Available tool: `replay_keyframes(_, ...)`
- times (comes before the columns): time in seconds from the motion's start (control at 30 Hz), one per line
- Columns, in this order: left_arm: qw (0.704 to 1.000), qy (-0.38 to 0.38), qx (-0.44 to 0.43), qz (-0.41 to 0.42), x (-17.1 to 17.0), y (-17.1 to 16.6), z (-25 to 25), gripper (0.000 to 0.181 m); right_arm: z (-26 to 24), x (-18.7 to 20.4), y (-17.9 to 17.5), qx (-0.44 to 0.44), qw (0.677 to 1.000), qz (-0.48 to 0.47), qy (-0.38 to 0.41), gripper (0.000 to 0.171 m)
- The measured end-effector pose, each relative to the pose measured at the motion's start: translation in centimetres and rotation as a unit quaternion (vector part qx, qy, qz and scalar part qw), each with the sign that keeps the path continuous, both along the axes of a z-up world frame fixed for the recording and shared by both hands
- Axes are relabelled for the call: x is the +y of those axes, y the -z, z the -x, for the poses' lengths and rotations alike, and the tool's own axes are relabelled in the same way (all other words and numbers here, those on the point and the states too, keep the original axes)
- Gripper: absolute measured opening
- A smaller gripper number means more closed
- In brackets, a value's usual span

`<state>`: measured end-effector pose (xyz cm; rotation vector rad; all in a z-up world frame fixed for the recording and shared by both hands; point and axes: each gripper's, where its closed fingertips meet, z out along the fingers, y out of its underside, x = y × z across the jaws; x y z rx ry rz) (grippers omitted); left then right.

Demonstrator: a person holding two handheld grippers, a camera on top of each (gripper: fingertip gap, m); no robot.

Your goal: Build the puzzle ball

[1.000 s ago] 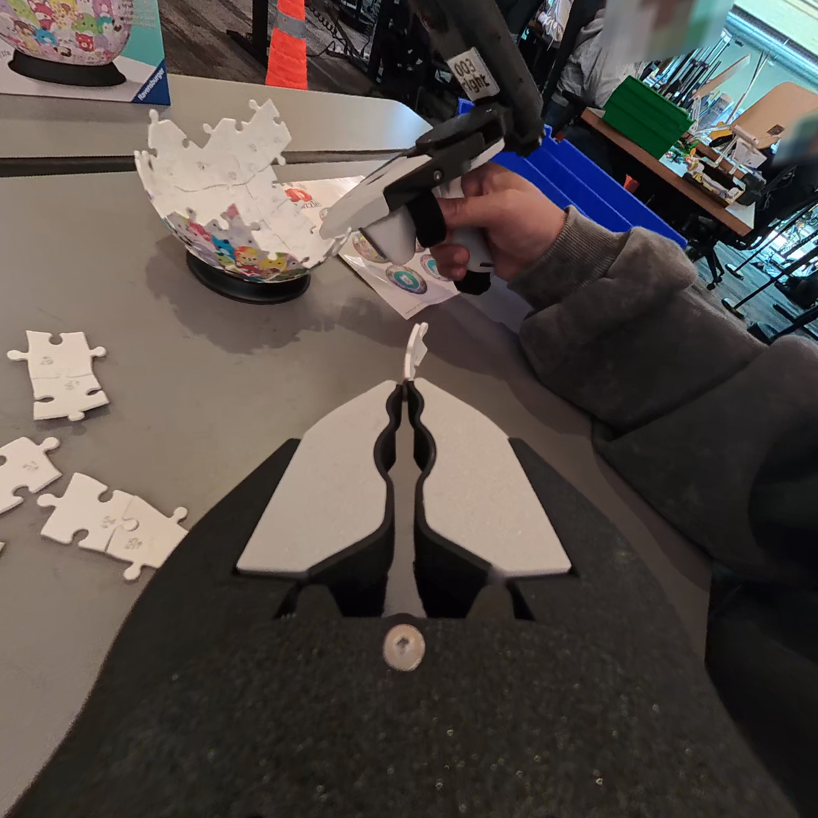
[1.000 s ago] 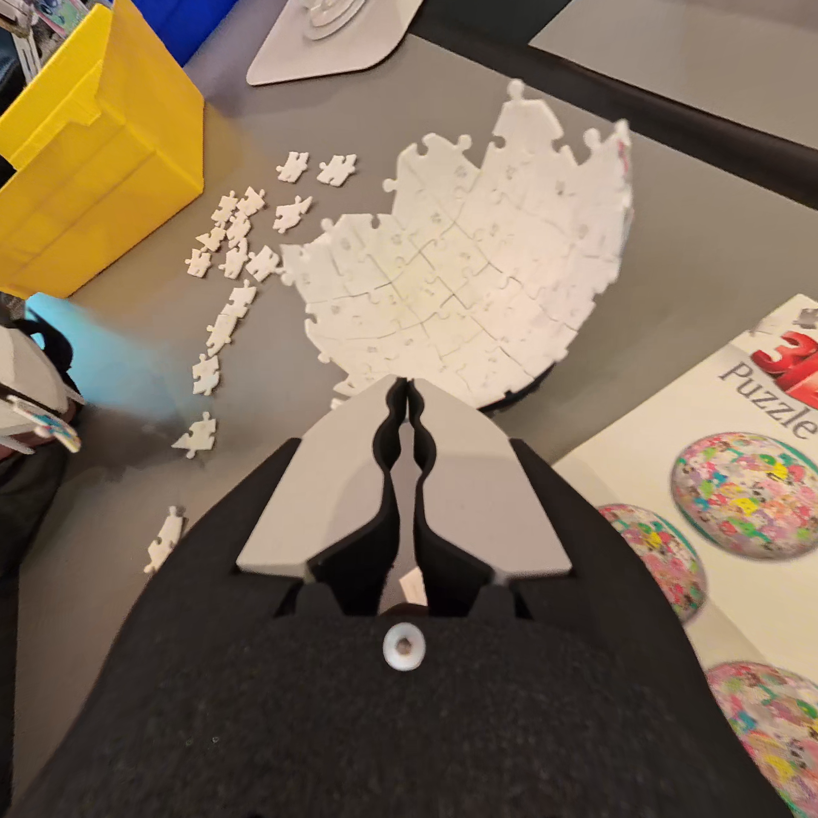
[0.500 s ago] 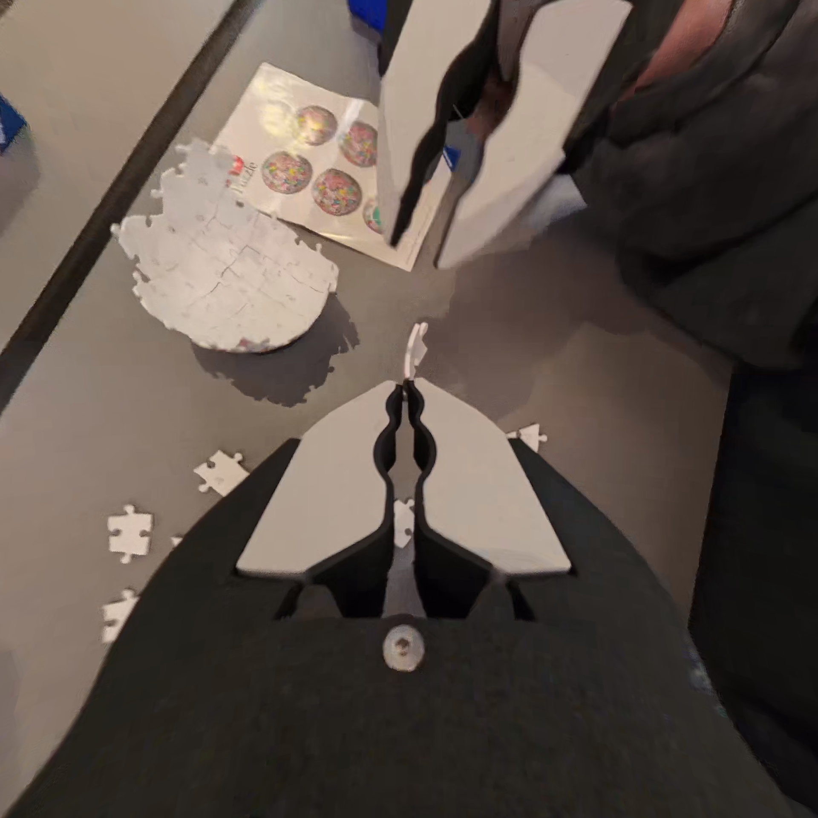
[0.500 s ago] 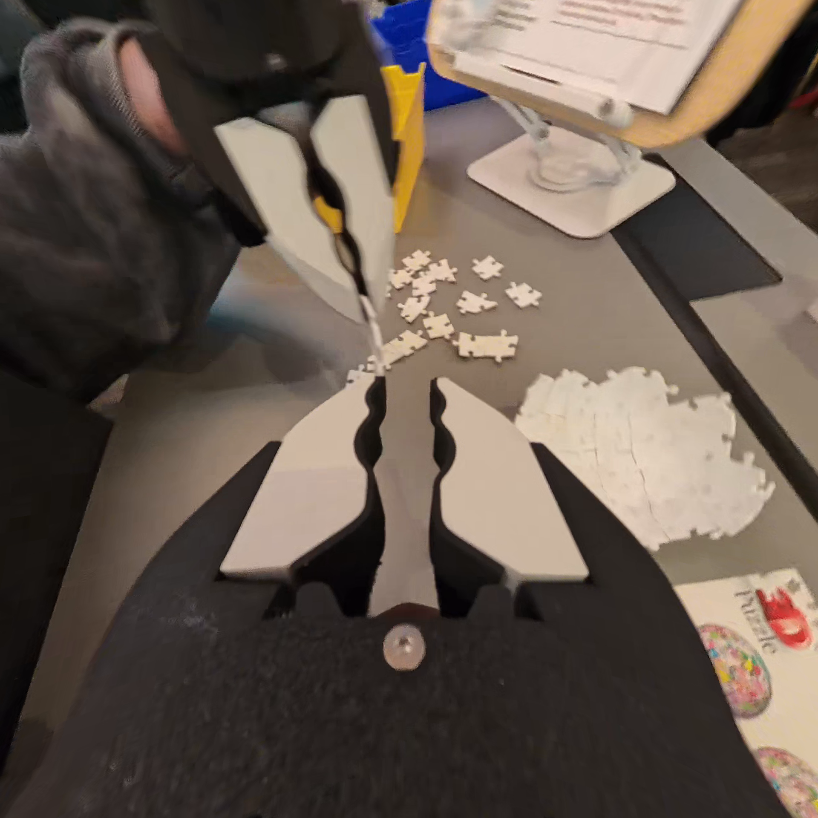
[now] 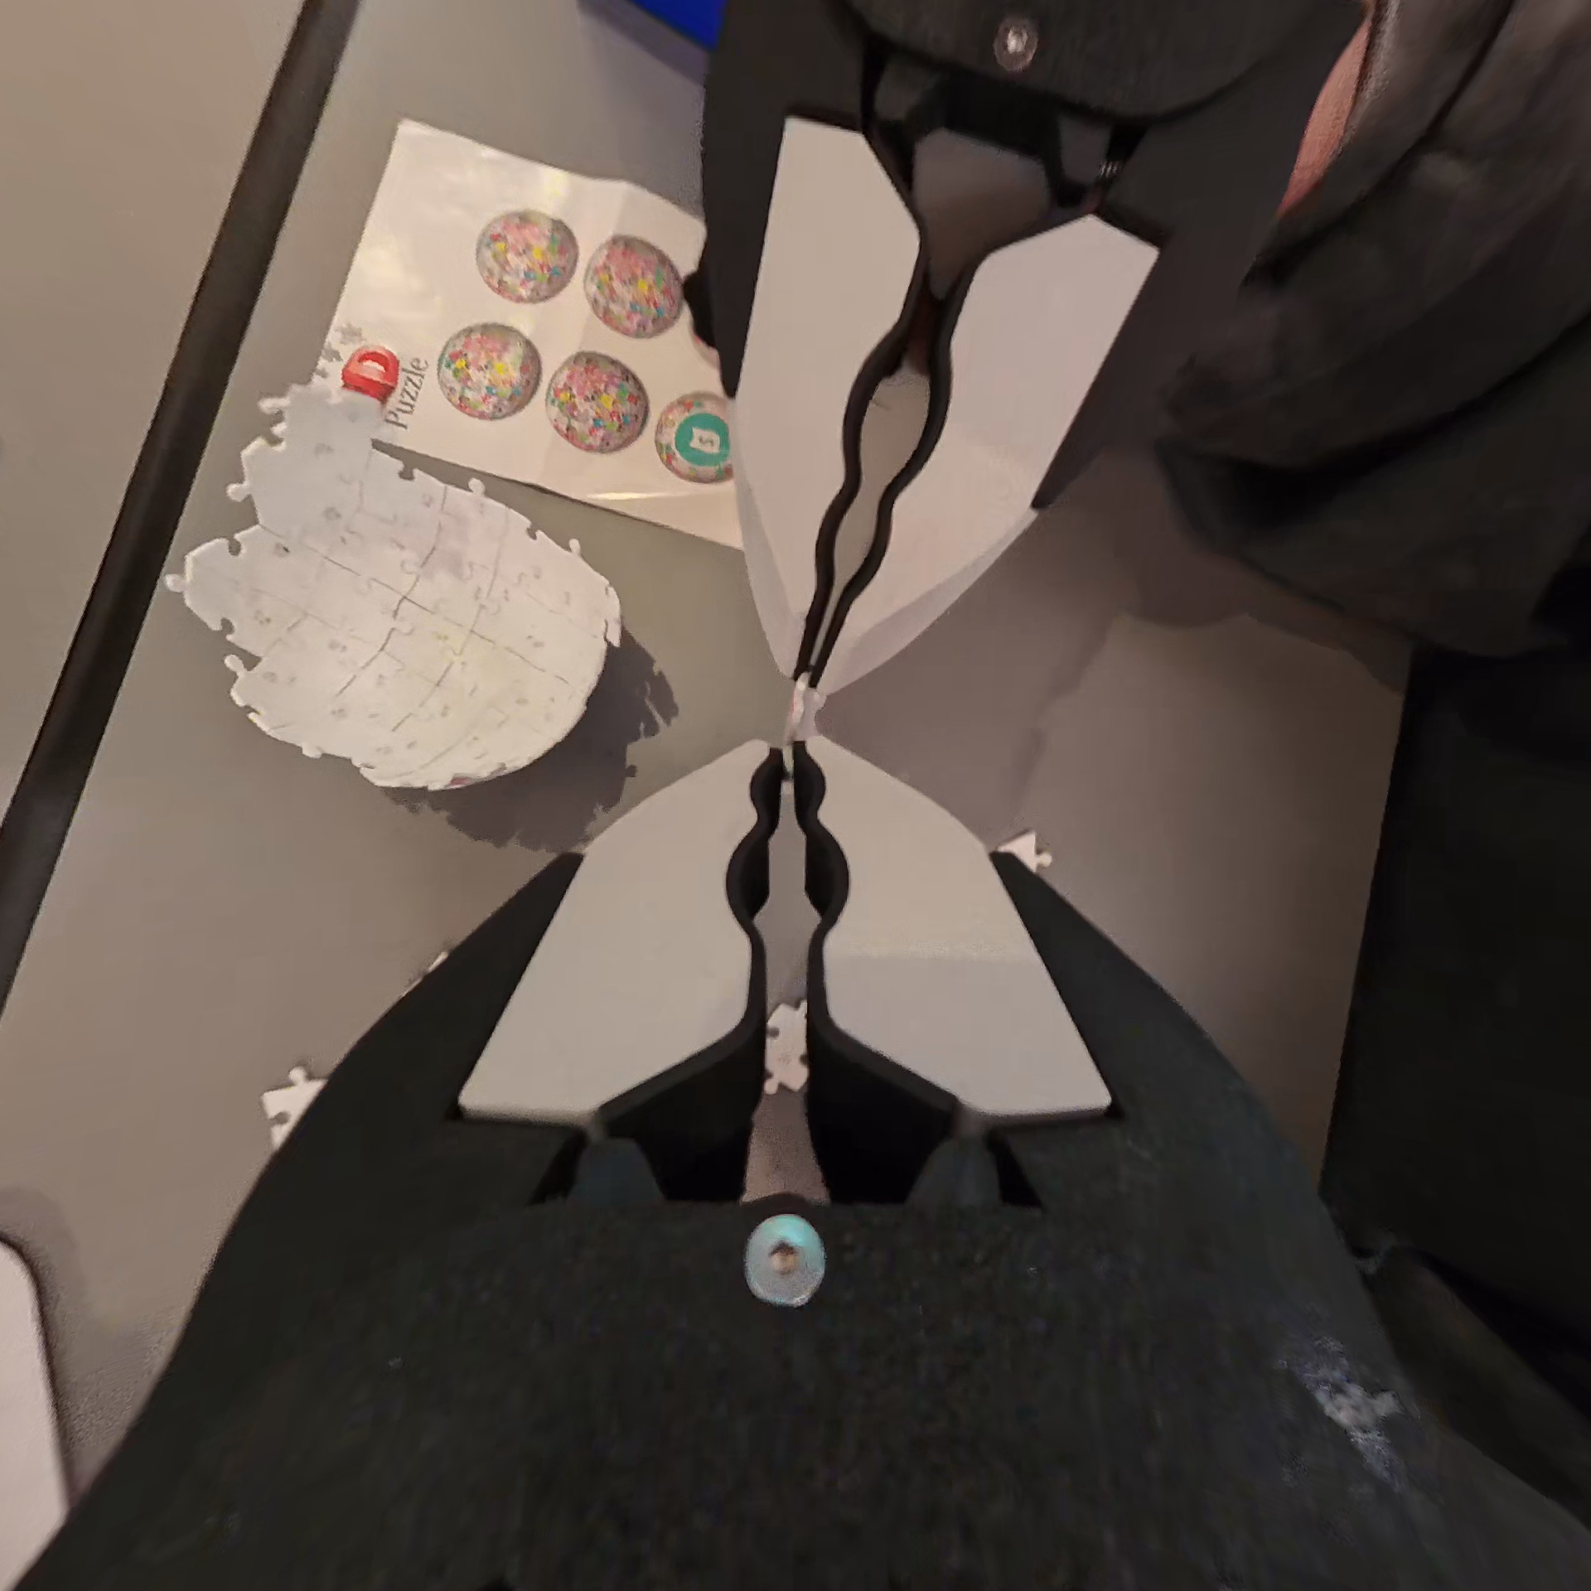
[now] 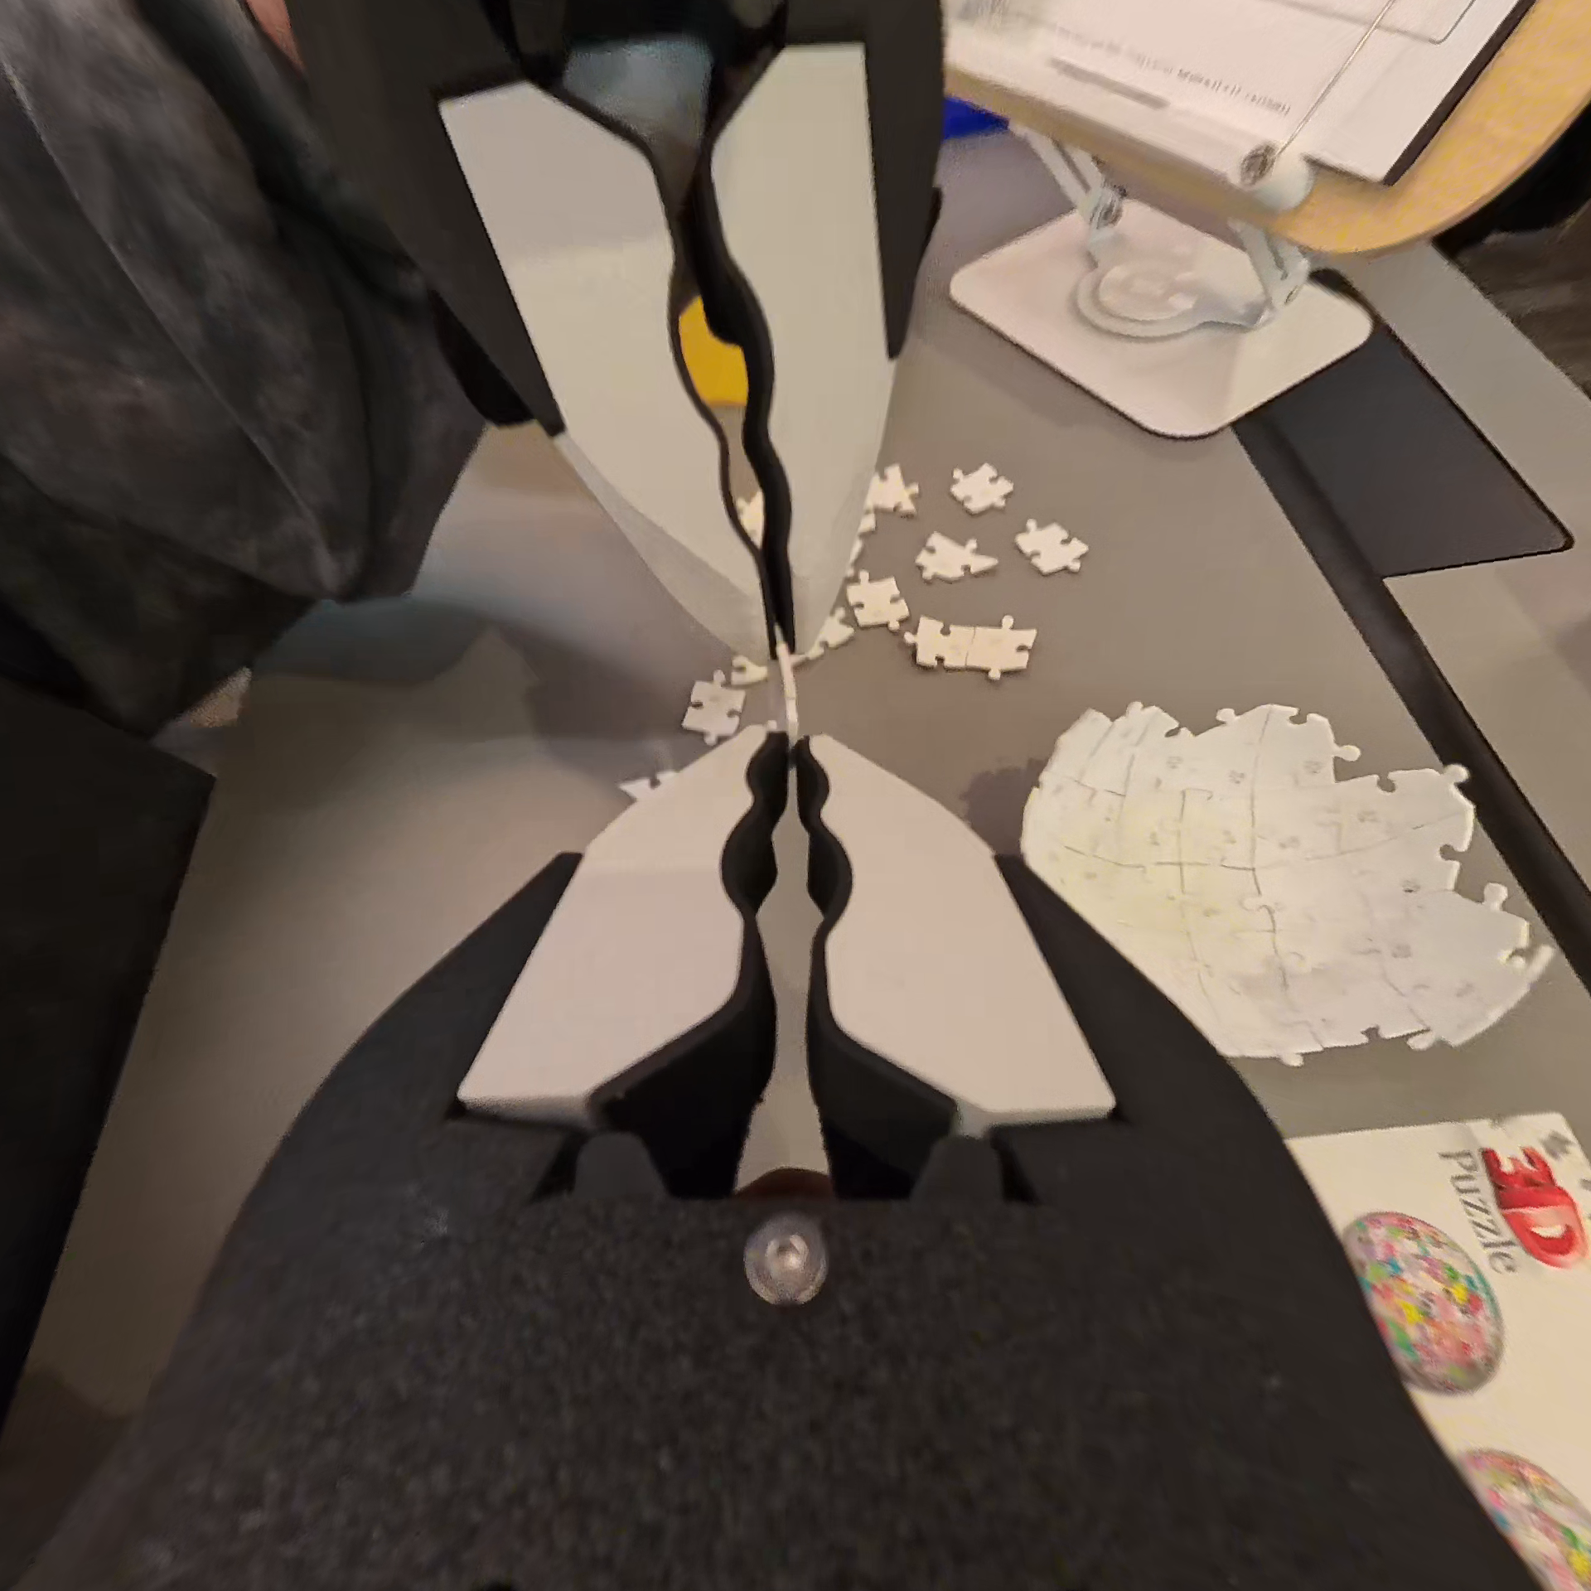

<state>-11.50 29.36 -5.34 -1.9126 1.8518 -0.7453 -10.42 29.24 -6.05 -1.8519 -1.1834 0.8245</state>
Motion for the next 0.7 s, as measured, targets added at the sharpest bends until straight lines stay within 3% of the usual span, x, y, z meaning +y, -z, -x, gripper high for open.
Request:
replay_keyframes(0.2,0.995,-0.03,-0.086,0.037,-0.1,0.0,0.0,0.015,-1.1,-0.1,-0.9,0.079,0.997,0.02,0.004,0.002)
replay_keyframes(0.37,0.983,-0.029,-0.166,0.071,-1.0,-0.5,-1.4,0.007,-0.7,-0.4,-1.5,0.118,0.993,0.026,-0.005,0.002)
replay_keyframes(0.7,0.978,-0.054,-0.189,0.072,-0.4,0.1,-1.8,0.002,-1.0,0.6,-2.9,0.045,0.998,-0.043,0.024,0.007)
